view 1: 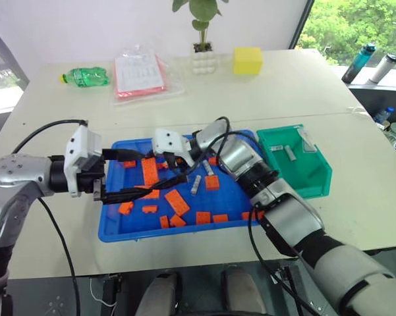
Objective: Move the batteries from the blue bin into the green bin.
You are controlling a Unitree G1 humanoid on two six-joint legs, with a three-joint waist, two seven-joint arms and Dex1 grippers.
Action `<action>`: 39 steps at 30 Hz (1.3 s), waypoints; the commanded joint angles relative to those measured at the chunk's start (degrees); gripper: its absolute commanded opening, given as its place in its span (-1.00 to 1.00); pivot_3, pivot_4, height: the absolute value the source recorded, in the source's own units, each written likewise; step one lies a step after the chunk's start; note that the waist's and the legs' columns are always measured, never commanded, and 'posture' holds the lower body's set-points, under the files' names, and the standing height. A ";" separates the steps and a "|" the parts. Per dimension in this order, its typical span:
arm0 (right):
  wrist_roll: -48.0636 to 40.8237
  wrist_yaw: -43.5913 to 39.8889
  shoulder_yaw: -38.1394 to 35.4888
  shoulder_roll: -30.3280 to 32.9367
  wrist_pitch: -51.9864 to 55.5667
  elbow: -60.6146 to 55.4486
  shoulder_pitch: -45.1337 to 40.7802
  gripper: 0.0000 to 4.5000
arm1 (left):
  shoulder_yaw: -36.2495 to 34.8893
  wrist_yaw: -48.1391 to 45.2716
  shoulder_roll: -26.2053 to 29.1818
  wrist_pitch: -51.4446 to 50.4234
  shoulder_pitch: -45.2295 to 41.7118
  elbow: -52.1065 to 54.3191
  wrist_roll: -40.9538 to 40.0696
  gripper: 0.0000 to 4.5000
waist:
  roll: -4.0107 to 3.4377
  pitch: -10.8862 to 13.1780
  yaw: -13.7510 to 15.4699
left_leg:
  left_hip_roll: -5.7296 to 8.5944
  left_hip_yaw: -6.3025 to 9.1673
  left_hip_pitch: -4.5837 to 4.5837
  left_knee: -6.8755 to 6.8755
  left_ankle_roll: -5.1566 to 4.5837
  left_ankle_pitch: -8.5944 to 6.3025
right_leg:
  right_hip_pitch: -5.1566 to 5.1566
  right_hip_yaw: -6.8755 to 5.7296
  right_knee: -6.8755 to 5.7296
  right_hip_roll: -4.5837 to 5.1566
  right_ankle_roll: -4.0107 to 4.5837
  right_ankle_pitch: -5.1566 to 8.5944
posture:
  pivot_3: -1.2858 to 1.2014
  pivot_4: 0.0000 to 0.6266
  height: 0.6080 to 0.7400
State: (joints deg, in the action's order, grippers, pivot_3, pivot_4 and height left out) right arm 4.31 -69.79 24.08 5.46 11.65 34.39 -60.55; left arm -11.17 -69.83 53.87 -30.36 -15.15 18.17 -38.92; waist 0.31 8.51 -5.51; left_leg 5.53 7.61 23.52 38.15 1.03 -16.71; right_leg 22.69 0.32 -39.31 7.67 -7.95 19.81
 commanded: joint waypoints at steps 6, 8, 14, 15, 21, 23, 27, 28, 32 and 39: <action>-4.81 -2.29 -4.62 15.77 19.78 -31.41 9.60 0.99 | 0.69 -1.80 0.04 0.91 -2.26 -0.64 -0.33 1.00 | 0.00 0.00 0.33 | 0.17 0.26 0.00 0.01 0.00 0.00 | -0.30 0.03 -0.02 0.05 0.00 0.00 | 0.03 -0.52 0.79; -5.46 -6.42 -3.77 21.08 16.73 -32.65 11.13 0.99 | 1.93 -2.46 -0.30 1.63 -3.51 -1.73 0.49 1.00 | 0.01 0.00 0.64 | 0.17 0.26 0.01 0.00 0.00 0.00 | -0.30 0.03 0.00 0.06 0.00 0.00 | 0.03 -0.52 0.79; -2.71 -9.89 0.11 23.61 2.22 -21.33 7.64 0.99 | 4.26 -2.92 -1.81 2.46 -7.26 -3.96 1.81 1.00 | 0.00 0.00 0.62 | 0.09 0.05 -0.01 -0.01 0.00 0.01 | -0.23 0.03 0.13 0.03 0.00 0.00 | 0.03 -0.52 0.79; -1.85 -9.66 0.82 23.18 -0.58 -18.88 6.83 0.99 | 4.39 -2.97 -1.95 2.57 -7.61 -4.15 1.98 1.00 | 0.01 0.00 0.62 | 0.08 0.05 -0.01 -0.02 0.01 0.01 | -0.23 0.03 0.13 0.02 0.00 0.00 | 0.03 -0.52 0.79; 3.48 -7.01 4.04 20.01 -12.73 -6.71 2.69 0.99 | 3.78 -2.58 -1.75 2.52 -7.70 -3.89 1.95 1.00 | 0.01 0.00 0.49 | 0.10 0.09 -0.01 0.00 0.01 0.01 | -0.17 0.02 0.12 0.04 0.00 0.00 | 0.03 -0.52 0.79; 4.49 -7.62 4.87 19.60 -16.25 -4.60 2.12 0.99 | 3.34 -2.35 -1.54 2.62 -6.98 -3.43 1.98 1.00 | 0.00 0.00 0.43 | 0.10 0.10 -0.01 0.00 0.02 0.01 | -0.19 0.02 0.12 0.03 0.00 0.00 | 0.03 -0.52 0.79; 6.38 -8.32 6.09 19.23 -21.62 -1.75 1.98 0.99 | 2.07 -1.67 -1.14 2.49 -5.84 -2.54 1.66 1.00 | 0.01 0.00 0.34 | 0.12 0.17 -0.01 0.00 0.02 0.01 | -0.21 0.00 0.12 0.03 0.00 0.00 | 0.03 -0.52 0.79; 6.65 -8.26 6.12 18.99 -22.26 -1.15 1.98 0.99 | 1.82 -1.51 -1.09 2.50 -5.63 -2.41 1.64 1.00 | 0.01 0.00 0.21 | 0.12 0.17 -0.01 0.00 0.02 0.01 | -0.21 0.00 0.12 0.03 0.00 0.00 | 0.03 -0.52 0.79; 8.00 -8.53 7.00 18.29 -25.20 0.07 2.14 0.99 | 0.92 -1.06 -0.97 2.27 -4.98 -1.91 1.32 1.00 | 0.01 0.00 -0.06 | 0.11 0.19 -0.01 0.00 0.04 0.03 | -0.21 -0.01 0.12 0.01 0.00 0.00 | 0.03 -0.52 0.79; 7.56 -10.89 7.21 15.73 -23.34 -1.10 2.73 0.88 | 0.90 -0.75 -1.27 2.45 -5.05 -2.19 1.43 1.00 | 0.01 -0.01 -0.03 | 0.10 0.22 -0.02 0.00 0.05 0.03 | -0.23 -0.02 0.11 0.00 0.00 0.00 | 0.03 -0.52 0.79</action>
State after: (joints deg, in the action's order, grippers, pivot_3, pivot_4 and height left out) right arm 11.56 -79.95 30.40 21.65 -12.09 34.02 -57.90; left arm -8.44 -70.78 51.96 -28.39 -19.83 14.86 -36.89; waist 0.32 8.50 -5.54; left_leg 5.64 7.83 23.50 38.15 1.08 -16.68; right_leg 22.45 0.30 -39.20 7.67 -7.95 19.82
